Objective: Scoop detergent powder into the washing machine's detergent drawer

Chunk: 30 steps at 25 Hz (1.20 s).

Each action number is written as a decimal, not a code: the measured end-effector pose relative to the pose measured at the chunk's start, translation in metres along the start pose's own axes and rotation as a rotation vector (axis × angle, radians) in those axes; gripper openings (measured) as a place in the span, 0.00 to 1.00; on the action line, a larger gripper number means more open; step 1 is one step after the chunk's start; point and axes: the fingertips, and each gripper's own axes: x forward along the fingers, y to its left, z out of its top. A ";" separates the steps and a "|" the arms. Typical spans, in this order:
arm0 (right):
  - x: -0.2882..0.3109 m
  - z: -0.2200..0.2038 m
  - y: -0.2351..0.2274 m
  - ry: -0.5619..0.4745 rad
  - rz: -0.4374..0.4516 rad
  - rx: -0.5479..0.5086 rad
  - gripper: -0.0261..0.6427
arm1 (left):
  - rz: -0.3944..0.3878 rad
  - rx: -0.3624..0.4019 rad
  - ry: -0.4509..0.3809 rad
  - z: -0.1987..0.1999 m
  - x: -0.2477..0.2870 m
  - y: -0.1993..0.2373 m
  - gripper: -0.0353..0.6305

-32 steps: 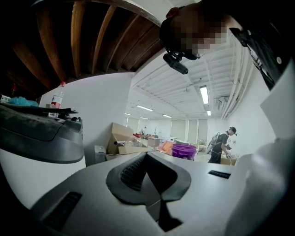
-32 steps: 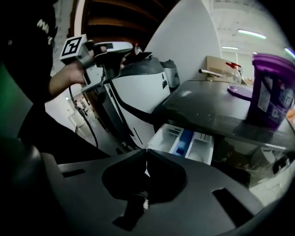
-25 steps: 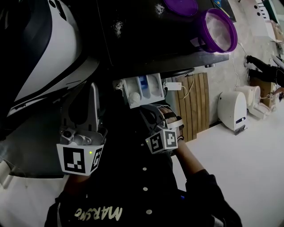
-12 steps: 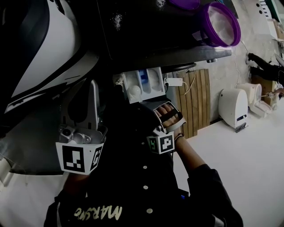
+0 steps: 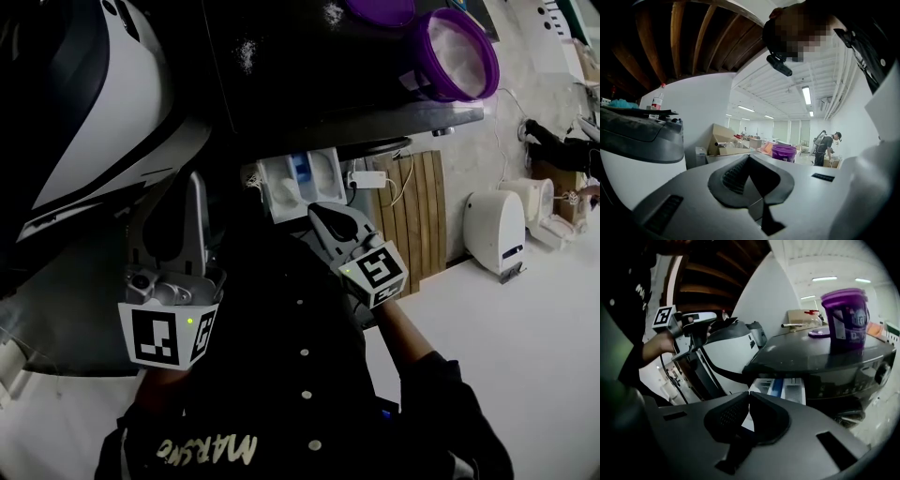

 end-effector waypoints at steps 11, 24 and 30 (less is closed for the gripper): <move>-0.022 0.049 -0.007 -0.186 0.066 0.243 0.08 | -0.034 0.036 -0.069 0.039 0.022 -0.002 0.07; -0.119 0.199 -0.034 -0.613 -0.044 0.216 0.08 | -0.134 0.081 -0.193 0.103 0.059 -0.030 0.07; -0.162 0.227 -0.066 -0.707 -0.172 0.164 0.08 | -0.169 0.094 -0.230 0.120 0.072 -0.042 0.07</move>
